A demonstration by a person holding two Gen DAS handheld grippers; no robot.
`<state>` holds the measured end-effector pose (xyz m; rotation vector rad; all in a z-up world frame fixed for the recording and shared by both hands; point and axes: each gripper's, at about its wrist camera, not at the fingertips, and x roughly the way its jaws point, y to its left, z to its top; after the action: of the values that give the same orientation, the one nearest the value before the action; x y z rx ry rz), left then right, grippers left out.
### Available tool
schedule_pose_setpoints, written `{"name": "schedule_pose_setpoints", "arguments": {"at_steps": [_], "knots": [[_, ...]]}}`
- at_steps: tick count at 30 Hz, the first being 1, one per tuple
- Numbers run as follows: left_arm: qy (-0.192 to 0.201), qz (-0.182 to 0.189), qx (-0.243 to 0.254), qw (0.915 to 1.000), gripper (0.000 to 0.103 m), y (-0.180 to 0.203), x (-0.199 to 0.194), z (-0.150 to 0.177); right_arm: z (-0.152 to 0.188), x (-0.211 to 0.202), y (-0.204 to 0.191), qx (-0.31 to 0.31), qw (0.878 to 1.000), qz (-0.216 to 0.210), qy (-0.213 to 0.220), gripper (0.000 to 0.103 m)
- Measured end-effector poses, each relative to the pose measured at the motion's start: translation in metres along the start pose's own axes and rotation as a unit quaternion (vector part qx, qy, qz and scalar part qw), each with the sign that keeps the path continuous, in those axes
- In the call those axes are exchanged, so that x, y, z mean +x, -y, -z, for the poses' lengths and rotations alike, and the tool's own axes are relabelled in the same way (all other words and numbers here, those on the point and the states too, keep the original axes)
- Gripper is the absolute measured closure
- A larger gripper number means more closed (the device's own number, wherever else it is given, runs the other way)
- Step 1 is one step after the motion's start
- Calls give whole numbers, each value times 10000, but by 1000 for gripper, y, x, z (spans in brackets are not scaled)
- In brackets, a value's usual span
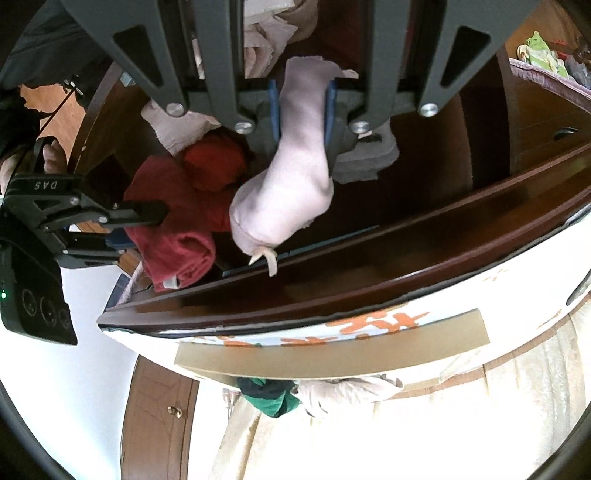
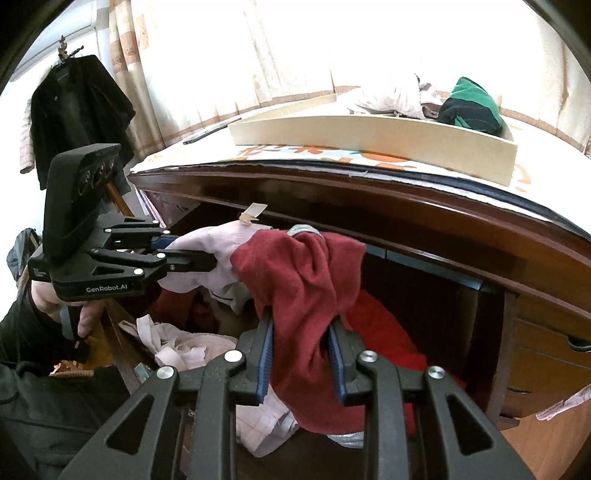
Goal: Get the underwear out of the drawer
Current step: 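Lift both held garments out of the drawer up toward the tray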
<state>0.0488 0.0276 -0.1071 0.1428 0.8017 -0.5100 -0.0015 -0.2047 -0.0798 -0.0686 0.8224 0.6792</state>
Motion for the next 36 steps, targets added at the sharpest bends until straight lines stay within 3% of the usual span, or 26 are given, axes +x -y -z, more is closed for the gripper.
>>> {"name": "schedule_pose_setpoints", "arguments": {"at_steps": [36], "knots": [[1151, -78, 142, 9932, 87, 9, -32, 6, 7, -30, -4, -126, 9956, -131, 916, 75]]}}
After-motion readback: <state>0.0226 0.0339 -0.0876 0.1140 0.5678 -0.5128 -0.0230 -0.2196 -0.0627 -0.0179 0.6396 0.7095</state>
